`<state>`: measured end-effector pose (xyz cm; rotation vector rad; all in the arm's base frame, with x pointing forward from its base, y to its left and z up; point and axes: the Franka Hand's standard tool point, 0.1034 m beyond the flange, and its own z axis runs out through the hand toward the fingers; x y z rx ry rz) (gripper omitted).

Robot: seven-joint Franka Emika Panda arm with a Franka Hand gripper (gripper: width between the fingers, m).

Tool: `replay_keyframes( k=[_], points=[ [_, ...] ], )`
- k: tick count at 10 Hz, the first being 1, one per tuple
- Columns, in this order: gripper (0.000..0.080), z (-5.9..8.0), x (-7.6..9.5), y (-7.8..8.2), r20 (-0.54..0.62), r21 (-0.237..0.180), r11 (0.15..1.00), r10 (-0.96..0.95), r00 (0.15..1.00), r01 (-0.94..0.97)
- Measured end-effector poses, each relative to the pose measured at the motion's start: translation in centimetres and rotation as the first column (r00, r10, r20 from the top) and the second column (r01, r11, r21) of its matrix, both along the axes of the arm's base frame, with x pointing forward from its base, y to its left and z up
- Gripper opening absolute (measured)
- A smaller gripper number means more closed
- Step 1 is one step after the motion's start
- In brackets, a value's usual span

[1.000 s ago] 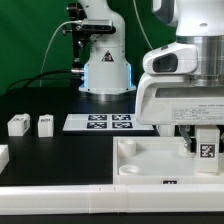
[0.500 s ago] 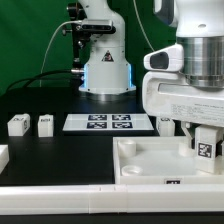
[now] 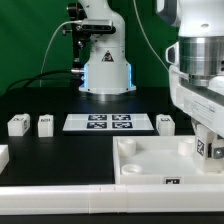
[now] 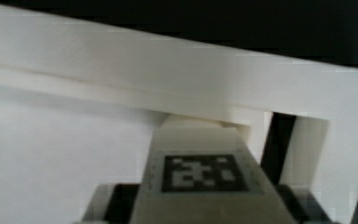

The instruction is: Assemble one leg

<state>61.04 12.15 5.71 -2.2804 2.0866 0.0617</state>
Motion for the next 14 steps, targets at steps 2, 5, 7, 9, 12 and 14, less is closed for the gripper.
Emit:
replay_keyframes(
  k=[2, 5, 7, 9, 12, 14],
  points=[
    [0.0270, -0.17, -0.19, 0.10, -0.007, -0.013, 0.967, -0.254, 0.967, 0.254],
    [0.0270, -0.17, -0.18, 0.07, -0.011, -0.008, 0.947, -0.321, 0.947, 0.321],
    [0.0425, -0.17, -0.21, 0.23, -0.010, -0.007, 0.950, -0.312, 0.950, 0.312],
    [0.0630, -0.11, -0.21, 0.38, -0.008, -0.007, 0.959, -0.284, 0.959, 0.284],
    [0.0649, -0.08, -0.18, 0.30, -0.001, -0.006, 0.986, -0.164, 0.986, 0.164],
    [0.0649, -0.18, -0.19, 0.17, 0.019, -0.011, 0.997, 0.073, 0.997, -0.073]
  ],
)
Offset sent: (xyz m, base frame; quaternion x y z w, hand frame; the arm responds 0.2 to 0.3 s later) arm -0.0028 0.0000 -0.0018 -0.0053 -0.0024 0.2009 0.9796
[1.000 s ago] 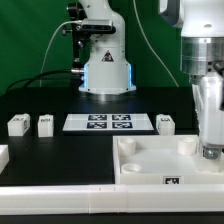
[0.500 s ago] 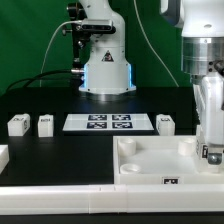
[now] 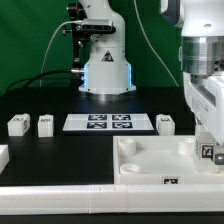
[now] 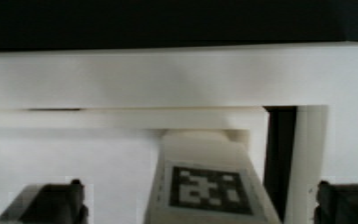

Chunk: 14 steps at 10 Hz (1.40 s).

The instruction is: Assemble one leg

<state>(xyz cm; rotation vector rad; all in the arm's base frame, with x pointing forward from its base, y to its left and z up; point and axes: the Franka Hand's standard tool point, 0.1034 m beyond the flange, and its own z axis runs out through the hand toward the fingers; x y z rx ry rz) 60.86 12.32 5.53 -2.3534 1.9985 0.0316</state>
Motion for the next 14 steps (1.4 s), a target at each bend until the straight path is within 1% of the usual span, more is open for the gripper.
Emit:
replay_keyframes(
  k=[2, 3, 4, 5, 6, 7, 8, 9, 10, 11, 14],
  points=[
    [0.0649, 0.0, 0.0, 0.0, 0.011, -0.006, 0.978, 0.210, 0.978, -0.210],
    [0.0649, 0.0, 0.0, -0.1, 0.016, -0.010, 0.946, 0.325, 0.946, -0.325],
    [0.0649, 0.0, 0.0, -0.2, 0.015, -0.018, 0.890, 0.456, 0.890, -0.456],
    [0.0649, 0.1, 0.1, -0.6, 0.013, -0.025, 0.805, 0.593, 0.805, -0.593],
    [0.0649, 0.2, 0.1, -0.7, 0.010, -0.023, 0.759, 0.651, 0.759, -0.651],
    [0.0649, 0.2, 0.2, -1.0, 0.008, -0.035, 0.643, 0.765, 0.643, -0.765],
    [0.0649, 0.2, 0.2, -1.1, 0.005, -0.042, 0.543, 0.839, 0.543, -0.839],
    [0.0649, 0.3, 0.2, -1.1, 0.001, -0.048, 0.470, 0.883, 0.470, -0.882],
    [0.0649, 0.4, 0.3, -1.2, -0.003, -0.055, 0.348, 0.937, 0.348, -0.936],
    [0.0649, 0.6, 0.4, -1.2, -0.003, -0.059, 0.277, 0.961, 0.278, -0.959],
    [0.0649, 0.7, 0.5, -1.3, -0.002, -0.061, 0.284, 0.959, 0.285, -0.957]
  ],
)
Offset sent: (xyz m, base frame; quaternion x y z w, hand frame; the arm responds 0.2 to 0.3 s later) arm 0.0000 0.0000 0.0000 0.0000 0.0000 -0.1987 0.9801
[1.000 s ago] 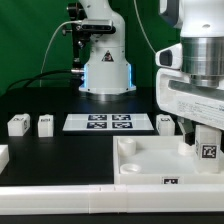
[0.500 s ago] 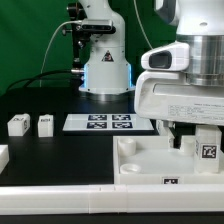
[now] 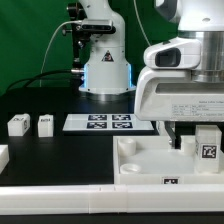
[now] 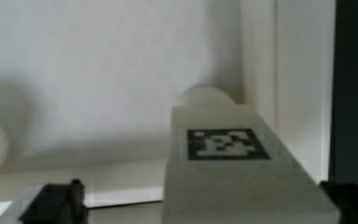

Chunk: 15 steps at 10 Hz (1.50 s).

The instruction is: Assemble one leg

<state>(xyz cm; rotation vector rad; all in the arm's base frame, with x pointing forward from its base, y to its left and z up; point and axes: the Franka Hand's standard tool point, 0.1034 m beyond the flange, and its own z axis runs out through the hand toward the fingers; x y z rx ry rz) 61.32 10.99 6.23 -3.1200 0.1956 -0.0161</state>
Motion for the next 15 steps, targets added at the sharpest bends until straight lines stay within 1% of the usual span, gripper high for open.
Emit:
replay_keyframes(
  k=[1, 2, 3, 4, 5, 9, 10, 11, 13, 15],
  points=[
    [0.0649, 0.0, 0.0, -0.1, 0.000, 0.000, 1.000, -0.002, 1.000, 0.002],
    [0.0561, 0.0, 0.0, -0.1, 0.001, 0.000, 1.000, -0.002, 1.000, 0.002],
    [0.0426, -0.1, 0.0, -0.1, 0.000, 0.000, 1.000, -0.002, 1.000, 0.002],
    [0.0426, -0.1, 0.0, -0.1, 0.001, 0.000, 1.000, -0.002, 1.000, 0.002],
    [0.0291, -0.1, 0.0, -0.1, 0.001, 0.000, 1.000, -0.002, 1.000, 0.002],
    [0.0291, -0.1, 0.0, -0.1, 0.000, 0.001, 0.999, -0.046, 0.999, 0.046],
    [0.0291, -0.1, 0.0, 0.1, -0.004, 0.009, 0.982, -0.190, 0.982, 0.190],
    [0.0291, -0.1, 0.0, 0.1, -0.008, 0.013, 0.956, -0.292, 0.956, 0.292],
    [0.0292, -0.1, -0.1, 0.3, -0.016, 0.016, 0.860, -0.510, 0.860, 0.510],
    [0.0293, -0.1, -0.2, 1.0, -0.024, 0.013, 0.670, -0.742, 0.670, 0.742]
  ],
)
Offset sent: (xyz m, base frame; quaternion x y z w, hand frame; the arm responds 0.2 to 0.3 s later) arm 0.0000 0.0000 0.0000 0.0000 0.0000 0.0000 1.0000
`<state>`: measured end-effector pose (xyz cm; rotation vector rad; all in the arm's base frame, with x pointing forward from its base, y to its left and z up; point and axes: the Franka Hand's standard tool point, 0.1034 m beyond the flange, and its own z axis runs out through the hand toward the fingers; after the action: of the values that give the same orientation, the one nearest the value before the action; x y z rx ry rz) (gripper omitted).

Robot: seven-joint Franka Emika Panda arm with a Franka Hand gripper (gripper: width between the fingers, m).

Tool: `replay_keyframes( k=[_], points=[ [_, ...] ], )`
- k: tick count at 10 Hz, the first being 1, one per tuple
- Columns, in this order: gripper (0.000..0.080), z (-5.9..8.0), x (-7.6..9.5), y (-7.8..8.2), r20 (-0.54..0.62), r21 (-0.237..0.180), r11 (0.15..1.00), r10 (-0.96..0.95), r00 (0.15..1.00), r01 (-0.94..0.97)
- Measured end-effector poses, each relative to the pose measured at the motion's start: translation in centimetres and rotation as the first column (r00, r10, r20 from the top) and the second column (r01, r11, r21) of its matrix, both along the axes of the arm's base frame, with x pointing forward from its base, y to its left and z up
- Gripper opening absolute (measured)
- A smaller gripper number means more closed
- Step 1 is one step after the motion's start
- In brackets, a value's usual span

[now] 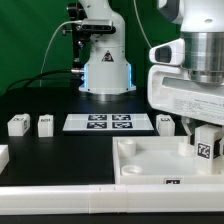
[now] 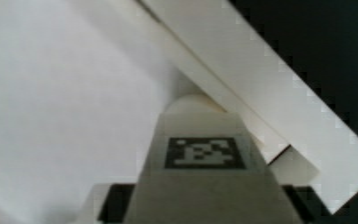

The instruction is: Assemble one leg

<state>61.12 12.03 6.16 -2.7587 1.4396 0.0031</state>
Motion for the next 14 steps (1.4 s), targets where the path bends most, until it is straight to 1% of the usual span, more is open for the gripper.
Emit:
replay_keyframes(
  k=[1, 2, 5, 7, 9, 10, 11, 12, 13, 14],
  points=[
    [0.0293, 0.04, -0.02, 0.09, -0.003, -0.003, 0.991, -0.131, 0.991, 0.131],
    [0.0293, 0.09, -0.06, 0.21, -0.005, -0.008, 0.955, -0.295, 0.955, 0.295],
    [0.0293, 0.11, -0.06, 0.26, -0.008, -0.008, 0.826, -0.563, 0.826, 0.563],
    [0.0293, 0.10, -0.04, 0.21, -0.015, -0.002, 0.738, -0.674, 0.738, 0.674],
    [0.0297, 0.07, -0.04, 0.22, -0.014, -0.003, 0.747, -0.665, 0.747, 0.665],
    [0.0554, 0.07, -0.05, 0.26, -0.014, -0.003, 0.749, -0.663, 0.749, 0.663],
    [0.0554, 0.04, -0.07, 0.26, -0.014, -0.003, 0.759, -0.651, 0.759, 0.651],
    [0.0623, 0.00, -0.13, 0.29, -0.013, -0.004, 0.793, -0.609, 0.793, 0.609],
    [0.0623, -0.08, -0.21, 0.28, -0.011, -0.003, 0.813, -0.582, 0.813, 0.582],
    [0.0645, -0.12, -0.31, 0.11, -0.007, -0.003, 0.866, -0.501, 0.866, 0.501]
  ],
)
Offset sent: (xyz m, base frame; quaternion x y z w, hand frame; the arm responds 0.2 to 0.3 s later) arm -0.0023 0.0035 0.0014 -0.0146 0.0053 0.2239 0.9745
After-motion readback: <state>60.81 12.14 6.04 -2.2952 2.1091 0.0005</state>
